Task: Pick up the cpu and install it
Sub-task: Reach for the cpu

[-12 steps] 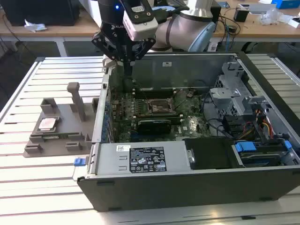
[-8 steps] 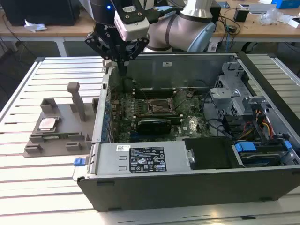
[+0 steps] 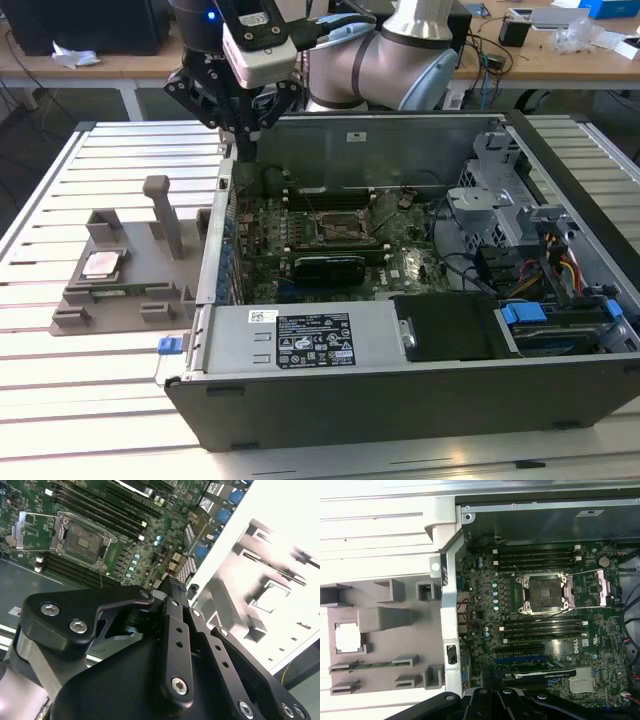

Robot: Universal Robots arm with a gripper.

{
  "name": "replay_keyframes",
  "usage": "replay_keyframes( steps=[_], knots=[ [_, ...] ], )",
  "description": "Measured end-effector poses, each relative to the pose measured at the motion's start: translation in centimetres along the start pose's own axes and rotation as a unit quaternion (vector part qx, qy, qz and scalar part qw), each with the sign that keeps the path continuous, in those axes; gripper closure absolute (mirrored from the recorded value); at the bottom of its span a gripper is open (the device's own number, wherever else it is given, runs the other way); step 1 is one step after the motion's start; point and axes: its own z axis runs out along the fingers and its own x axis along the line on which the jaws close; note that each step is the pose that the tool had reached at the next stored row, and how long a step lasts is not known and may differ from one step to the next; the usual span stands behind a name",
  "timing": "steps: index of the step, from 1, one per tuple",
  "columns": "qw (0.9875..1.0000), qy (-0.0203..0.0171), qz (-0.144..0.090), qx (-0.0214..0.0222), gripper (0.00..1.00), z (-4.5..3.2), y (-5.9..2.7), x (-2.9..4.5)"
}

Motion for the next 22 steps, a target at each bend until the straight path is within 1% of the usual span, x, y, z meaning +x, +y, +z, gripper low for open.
replay_keyframes(
  steps=[1, 5, 8, 11, 13, 15, 17, 18, 20, 22],
  knots=[
    [1.0000, 0.0000, 0.000, 0.0000, 0.89, 0.00, -0.01, 0.11],
    [1.0000, 0.0000, 0.000, 0.0000, 0.89, -0.02, -0.07, 1.00],
    [1.0000, 0.0000, 0.000, 0.0000, 0.89, -0.03, -0.10, 1.33],
    [1.0000, 0.0000, 0.000, 0.0000, 0.89, -0.05, -0.14, 1.85],
    [1.0000, 0.0000, 0.000, 0.0000, 0.89, -0.06, -0.17, 2.33],
    [1.0000, 0.0000, 0.000, 0.0000, 0.89, -0.08, -0.23, 3.19],
    [1.0000, 0.0000, 0.000, 0.0000, 0.89, -0.11, -0.29, 3.91],
    [1.0000, 0.0000, 0.000, 0.0000, 0.89, -0.12, -0.34, 4.58],
    [1.0000, -0.0001, 0.000, 0.0000, 0.89, -0.15, -0.41, 5.53],
    [1.0000, -0.0002, 0.000, -0.0001, 0.89, -0.16, -0.46, 6.21]
  ],
)
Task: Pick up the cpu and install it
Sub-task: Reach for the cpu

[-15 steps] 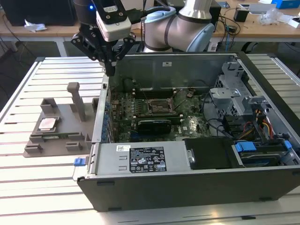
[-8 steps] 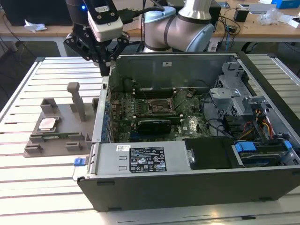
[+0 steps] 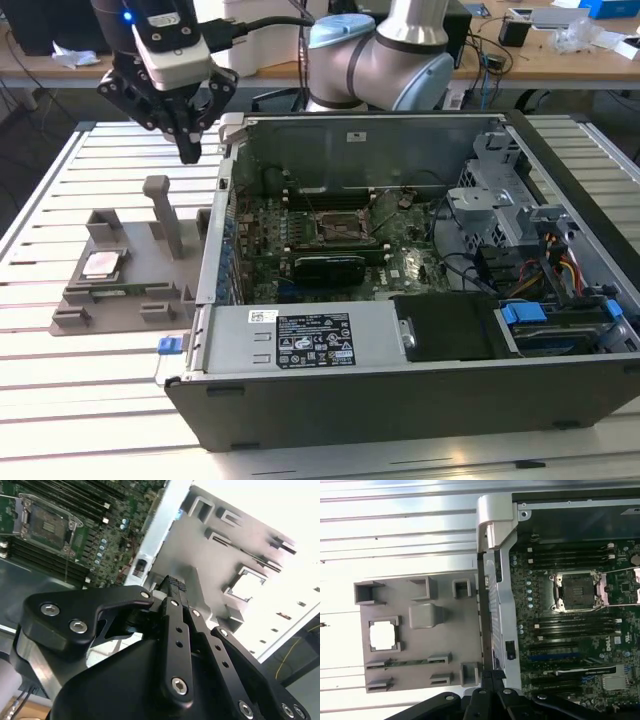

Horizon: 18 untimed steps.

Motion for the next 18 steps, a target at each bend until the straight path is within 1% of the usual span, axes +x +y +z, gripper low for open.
replay_keyframes(
  steps=[2, 6, 7, 10, 11, 13, 15, 18],
  knots=[
    [1.0000, 0.0000, 0.000, 0.0001, 0.89, -0.03, -0.05, 0.69],
    [1.0000, 0.0000, 0.000, 0.0000, 0.89, -0.05, -0.13, 1.78],
    [1.0000, 0.0000, 0.000, 0.0000, 0.89, -0.06, -0.16, 2.21],
    [1.0000, 0.0000, 0.000, 0.0001, 0.89, -0.10, -0.24, 3.15],
    [1.0000, 0.0000, 0.000, 0.0000, 0.89, -0.10, -0.27, 3.59],
    [1.0000, -0.0001, 0.000, 0.0001, 0.89, -0.12, -0.31, 4.19],
    [1.0000, -0.0001, 0.000, 0.0000, 0.89, -0.14, -0.39, 5.21],
    [1.0000, -0.0001, 0.000, 0.0000, 0.89, -0.17, -0.47, 6.30]
  ],
)
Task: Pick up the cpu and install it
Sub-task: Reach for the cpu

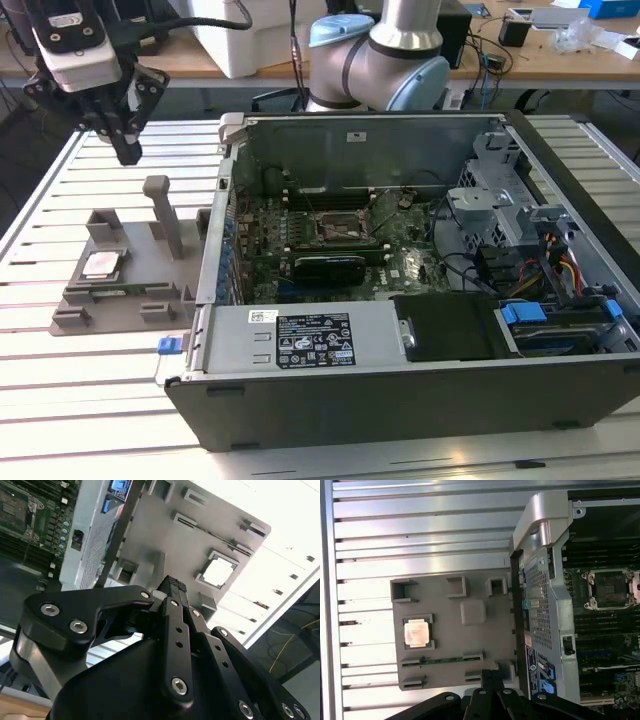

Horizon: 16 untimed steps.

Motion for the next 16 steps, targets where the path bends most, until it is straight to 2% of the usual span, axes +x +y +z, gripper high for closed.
replay_keyframes(
  steps=[1, 2, 5, 7, 8, 10, 12, 14, 16],
  knots=[
    [1.0000, 0.0000, 0.000, 0.0000, 0.89, -0.01, -0.04, 0.56],
    [1.0000, -0.0001, 0.000, 0.0000, 0.89, -0.05, -0.15, 1.95],
    [1.0000, -0.0002, 0.000, 0.0000, 0.89, -0.10, -0.32, 4.31],
    [1.0000, -0.0003, 0.000, 0.0000, 0.89, -0.11, -0.37, 5.01],
    [1.0000, -0.0002, 0.000, 0.0000, 0.89, -0.12, -0.44, 5.93],
    [1.0000, -0.0003, 0.000, 0.0000, 0.89, -0.13, -0.50, 6.64],
    [1.0000, -0.0002, 0.000, 0.0000, 0.89, -0.15, -0.60, 8.09],
    [1.0000, -0.0003, 0.000, 0.0000, 0.89, -0.15, -0.65, 8.81],
    [1.0000, -0.0003, 0.000, 0.0000, 0.89, -0.17, -0.75, 10.01]
  ],
)
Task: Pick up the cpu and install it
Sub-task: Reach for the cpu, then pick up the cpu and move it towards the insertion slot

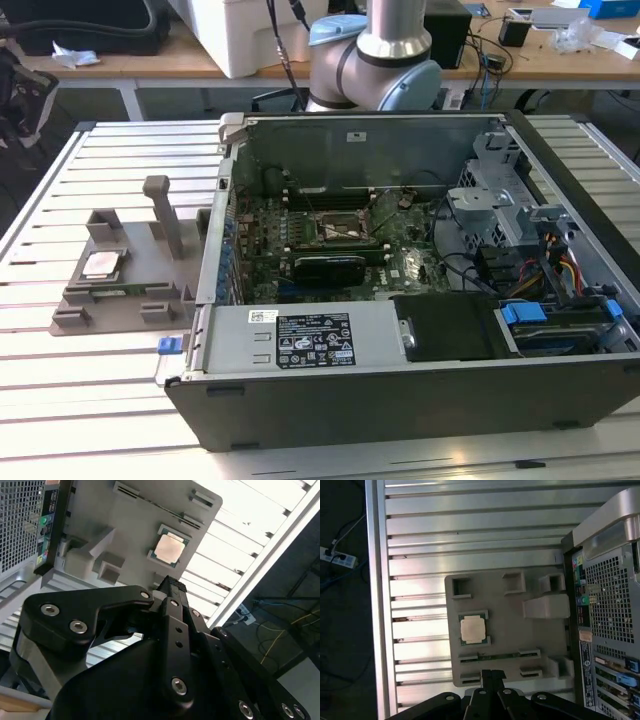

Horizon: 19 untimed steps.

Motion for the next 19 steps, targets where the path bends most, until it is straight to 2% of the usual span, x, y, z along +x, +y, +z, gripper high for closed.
replay_keyframes(
  steps=[5, 7, 19],
  knots=[
    [1.0000, 0.0000, 0.000, 0.0000, 0.89, -0.02, -0.15, 1.96],
    [1.0000, 0.0000, 0.000, 0.0000, 0.89, -0.03, -0.18, 2.37],
    [1.0000, 0.0000, 0.000, 0.0000, 0.89, -0.03, -0.18, 2.49]
  ],
)
